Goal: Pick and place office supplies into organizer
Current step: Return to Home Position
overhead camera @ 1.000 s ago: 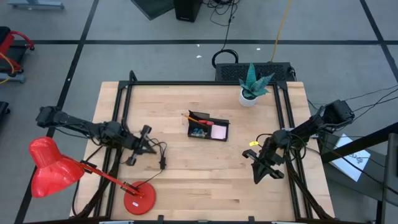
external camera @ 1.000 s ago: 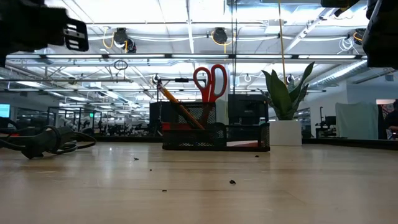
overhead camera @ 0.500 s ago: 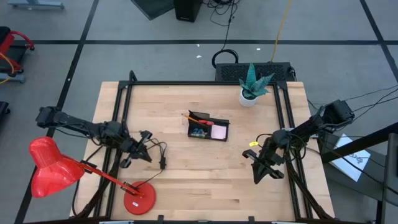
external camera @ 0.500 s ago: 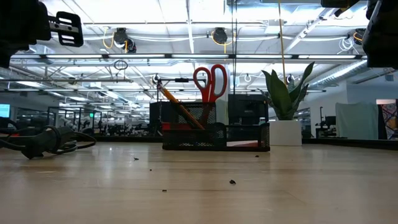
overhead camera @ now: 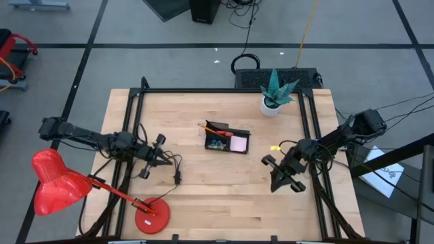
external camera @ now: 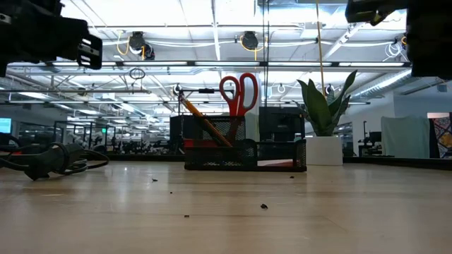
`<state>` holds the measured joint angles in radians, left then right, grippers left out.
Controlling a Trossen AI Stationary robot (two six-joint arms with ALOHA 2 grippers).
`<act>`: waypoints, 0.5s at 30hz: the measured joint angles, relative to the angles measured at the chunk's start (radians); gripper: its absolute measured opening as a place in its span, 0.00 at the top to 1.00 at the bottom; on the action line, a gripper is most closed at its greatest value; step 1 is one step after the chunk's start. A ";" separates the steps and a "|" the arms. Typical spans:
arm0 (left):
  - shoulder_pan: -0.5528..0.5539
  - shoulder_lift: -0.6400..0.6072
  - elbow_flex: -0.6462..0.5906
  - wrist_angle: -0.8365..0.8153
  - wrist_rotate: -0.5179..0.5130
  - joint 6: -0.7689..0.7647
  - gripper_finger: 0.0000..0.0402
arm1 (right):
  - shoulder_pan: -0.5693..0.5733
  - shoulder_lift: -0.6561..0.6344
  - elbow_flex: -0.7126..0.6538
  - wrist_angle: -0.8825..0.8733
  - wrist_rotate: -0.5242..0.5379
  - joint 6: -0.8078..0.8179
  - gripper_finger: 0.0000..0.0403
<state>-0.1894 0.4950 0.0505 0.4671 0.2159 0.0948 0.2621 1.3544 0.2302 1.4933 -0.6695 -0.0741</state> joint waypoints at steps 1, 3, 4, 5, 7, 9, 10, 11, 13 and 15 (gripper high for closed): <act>0.009 0.000 0.000 0.000 -0.007 0.003 0.99 | -0.008 -0.001 0.000 0.002 0.006 0.009 1.00; 0.032 0.000 0.000 0.000 -0.012 0.004 0.99 | -0.026 -0.001 0.000 -0.001 0.012 0.036 1.00; 0.048 0.000 0.000 -0.002 -0.021 0.002 0.99 | -0.039 -0.001 0.000 -0.002 0.012 0.053 1.00; 0.065 0.000 0.000 -0.003 -0.030 -0.001 0.98 | -0.051 -0.001 0.000 -0.002 0.014 0.065 1.00; 0.102 0.000 0.000 -0.019 -0.034 -0.003 0.98 | -0.073 -0.001 0.000 -0.006 0.015 0.074 1.00; 0.144 0.001 0.000 -0.036 -0.031 -0.009 0.99 | -0.095 -0.001 0.000 -0.002 0.009 0.064 1.00; 0.163 0.001 0.000 -0.040 -0.019 -0.015 0.99 | -0.105 -0.001 0.000 0.000 -0.001 0.057 1.00; 0.184 0.001 0.000 -0.039 -0.001 -0.022 0.99 | -0.117 -0.001 0.000 0.006 -0.016 0.052 1.00; 0.217 0.001 0.000 -0.044 0.035 -0.037 0.98 | -0.137 -0.001 0.000 0.029 -0.043 0.065 1.00; 0.242 0.001 0.000 -0.058 0.051 -0.050 0.98 | -0.154 -0.002 0.000 0.039 -0.064 0.086 1.00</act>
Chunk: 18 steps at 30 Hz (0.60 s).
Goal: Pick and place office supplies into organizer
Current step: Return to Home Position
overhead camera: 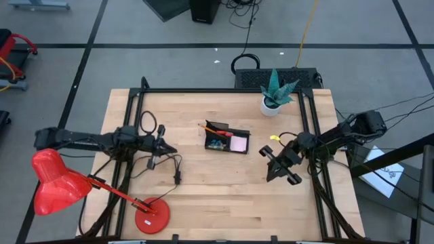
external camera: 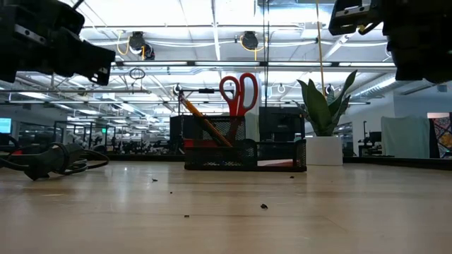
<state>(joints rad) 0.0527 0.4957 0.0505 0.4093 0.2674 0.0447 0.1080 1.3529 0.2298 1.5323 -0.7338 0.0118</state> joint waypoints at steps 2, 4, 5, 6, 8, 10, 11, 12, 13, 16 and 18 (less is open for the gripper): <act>0.018 0.000 0.000 -0.015 0.001 -0.007 0.99 | -0.017 0.000 -0.010 0.009 0.003 0.010 1.00; 0.030 0.000 0.000 -0.027 0.002 -0.015 0.99 | -0.040 0.000 -0.030 0.010 0.032 0.027 1.00; 0.034 0.000 0.000 -0.029 0.002 -0.021 0.99 | -0.050 0.000 -0.042 0.013 0.045 0.036 1.00; 0.035 0.000 0.000 -0.030 0.002 -0.023 0.98 | -0.058 0.000 -0.053 0.021 0.059 0.046 1.00; 0.038 0.000 0.000 -0.036 0.003 -0.023 0.98 | -0.068 0.000 -0.077 0.036 0.100 0.063 1.00; 0.039 0.000 0.000 -0.042 0.003 -0.024 0.98 | -0.075 -0.008 -0.095 0.034 0.157 0.071 1.00; 0.039 0.000 0.000 -0.044 0.003 -0.024 0.99 | -0.081 -0.011 -0.103 0.037 0.183 0.073 1.00; 0.039 0.000 0.000 -0.044 0.003 -0.024 0.99 | -0.084 -0.011 -0.107 0.037 0.207 0.074 1.00; 0.039 0.000 0.000 -0.048 0.003 -0.024 0.99 | -0.086 -0.011 -0.111 0.035 0.213 0.074 1.00; 0.039 0.001 0.000 -0.049 0.001 -0.024 0.97 | -0.098 -0.011 -0.113 0.037 0.215 0.072 1.00; 0.039 0.002 0.000 -0.050 -0.003 -0.024 0.97 | -0.106 -0.011 -0.113 0.036 0.237 0.070 1.00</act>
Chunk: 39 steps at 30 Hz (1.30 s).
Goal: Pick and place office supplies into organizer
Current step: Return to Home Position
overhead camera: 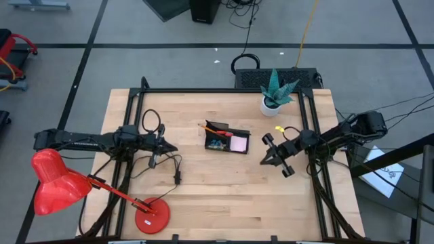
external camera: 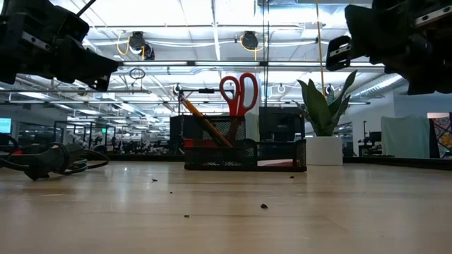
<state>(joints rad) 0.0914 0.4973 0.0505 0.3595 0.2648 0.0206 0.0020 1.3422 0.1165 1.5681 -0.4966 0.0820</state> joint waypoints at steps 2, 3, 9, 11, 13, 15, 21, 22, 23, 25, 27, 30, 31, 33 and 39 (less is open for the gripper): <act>0.000 0.000 0.000 0.000 -0.001 -0.003 0.99 | -0.008 0.000 0.000 0.001 0.003 -0.001 1.00; 0.000 0.000 0.000 -0.001 0.000 -0.005 0.99 | -0.010 0.000 0.000 0.000 0.003 0.002 1.00; -0.001 0.000 0.000 -0.029 0.003 -0.011 0.96 | -0.014 0.000 0.000 0.000 0.127 0.064 1.00; -0.001 0.000 0.000 -0.028 -0.001 -0.019 0.97 | -0.014 0.000 0.000 -0.007 0.194 0.075 1.00; -0.001 0.000 0.000 -0.029 -0.001 -0.021 0.99 | -0.014 0.000 0.000 -0.024 0.266 0.085 1.00; -0.001 0.000 0.000 -0.028 -0.001 -0.022 0.98 | -0.014 0.000 0.000 -0.041 0.325 0.091 1.00; -0.001 0.000 0.000 -0.029 -0.001 -0.030 0.95 | -0.014 0.000 0.000 -0.053 0.340 0.098 1.00; -0.001 0.000 0.000 -0.028 -0.001 -0.030 0.96 | -0.014 0.000 0.000 -0.054 0.340 0.097 1.00; -0.001 0.000 0.000 -0.028 -0.001 -0.030 0.97 | -0.014 0.000 0.000 -0.054 0.340 0.097 1.00; -0.001 0.000 0.000 -0.028 -0.001 -0.029 0.99 | -0.014 0.000 0.000 -0.055 0.338 0.093 1.00; -0.001 0.000 0.000 -0.028 -0.001 -0.029 0.99 | -0.014 0.000 0.000 -0.065 0.314 0.075 1.00; -0.001 0.000 0.000 -0.028 -0.001 -0.030 0.96 | -0.014 0.000 0.000 -0.082 0.279 0.048 1.00; -0.001 0.000 0.000 -0.028 -0.001 -0.030 0.95 | -0.014 0.000 0.000 -0.085 0.262 0.042 1.00; -0.001 0.000 0.000 -0.027 -0.002 -0.030 0.93 | -0.014 0.000 0.000 -0.084 0.232 0.031 1.00; -0.001 -0.003 0.000 -0.026 -0.064 -0.015 0.95 | -0.016 -0.005 0.000 -0.069 0.231 0.002 1.00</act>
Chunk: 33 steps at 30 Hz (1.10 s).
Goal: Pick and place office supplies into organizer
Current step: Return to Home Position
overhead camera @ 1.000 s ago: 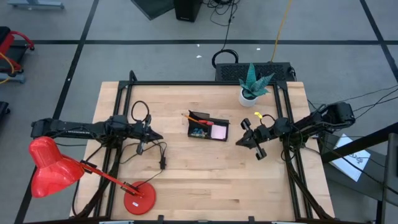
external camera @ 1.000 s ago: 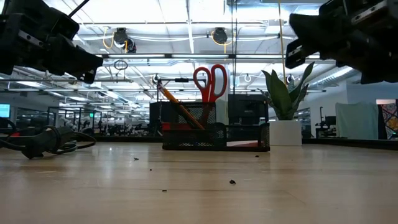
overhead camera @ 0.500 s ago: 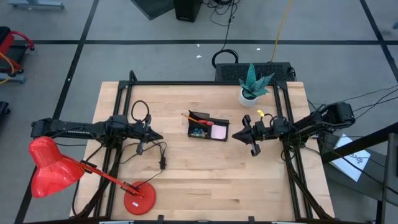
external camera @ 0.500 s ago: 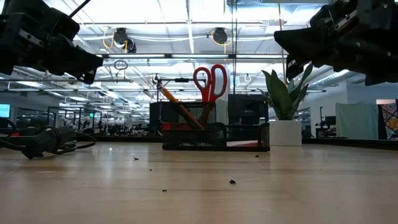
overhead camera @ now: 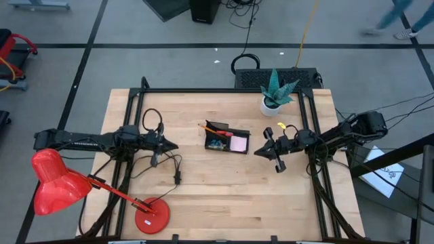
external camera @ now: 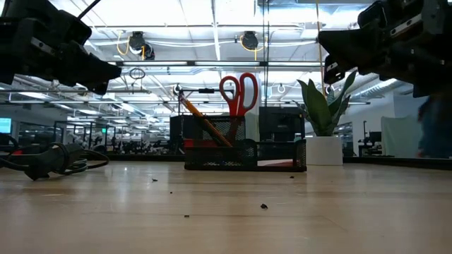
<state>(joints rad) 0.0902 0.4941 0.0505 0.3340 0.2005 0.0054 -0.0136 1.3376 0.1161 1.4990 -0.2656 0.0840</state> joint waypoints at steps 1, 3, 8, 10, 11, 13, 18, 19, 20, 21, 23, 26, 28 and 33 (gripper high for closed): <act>0.000 -0.006 0.000 -0.003 -0.013 0.015 0.97 | -0.006 -0.013 -0.006 0.008 0.011 -0.006 1.00; 0.000 -0.021 0.000 -0.001 -0.040 0.045 0.99 | -0.018 -0.064 -0.044 0.053 0.043 -0.017 1.00; 0.000 -0.076 0.000 -0.026 -0.045 0.064 0.99 | -0.048 -0.288 -0.089 -0.108 0.045 0.017 1.00; 0.000 -0.088 0.000 -0.049 -0.050 0.065 0.99 | -0.049 -0.357 -0.071 -0.263 0.031 -0.004 1.00; 0.000 -0.093 0.000 -0.061 -0.055 0.065 0.99 | -0.049 -0.391 -0.065 -0.320 0.031 -0.017 1.00; 0.000 -0.097 0.000 -0.074 -0.058 0.065 0.98 | -0.050 -0.467 -0.061 -0.363 0.028 -0.032 1.00; 0.000 -0.097 0.000 -0.116 -0.047 0.059 0.99 | -0.035 -0.675 -0.061 -0.535 0.003 -0.052 1.00; -0.001 -0.097 0.000 -0.125 -0.047 0.053 0.99 | -0.029 -0.717 -0.061 -0.585 0.003 -0.059 1.00; -0.001 -0.097 0.000 -0.128 -0.047 0.047 0.98 | -0.023 -0.760 -0.061 -0.637 0.004 -0.070 1.00; -0.001 -0.097 0.000 -0.129 -0.047 0.045 0.98 | -0.016 -0.795 -0.061 -0.688 0.011 -0.082 1.00; -0.001 -0.097 0.000 -0.128 -0.043 0.044 0.99 | 0.001 -0.849 -0.062 -0.771 0.050 -0.102 1.00; -0.001 -0.097 0.000 -0.121 -0.036 0.039 0.99 | 0.025 -0.887 -0.062 -0.840 0.110 -0.118 1.00; -0.001 -0.097 0.000 -0.121 -0.036 0.034 0.98 | 0.036 -0.893 -0.062 -0.864 0.141 -0.119 1.00; -0.001 -0.097 0.000 -0.121 -0.037 0.025 0.99 | 0.037 -0.934 -0.063 -0.992 0.243 -0.124 1.00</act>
<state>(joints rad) 0.0895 0.3969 0.0505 0.2127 0.1639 0.0302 0.0238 0.4032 0.0536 0.5073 -0.0228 -0.0403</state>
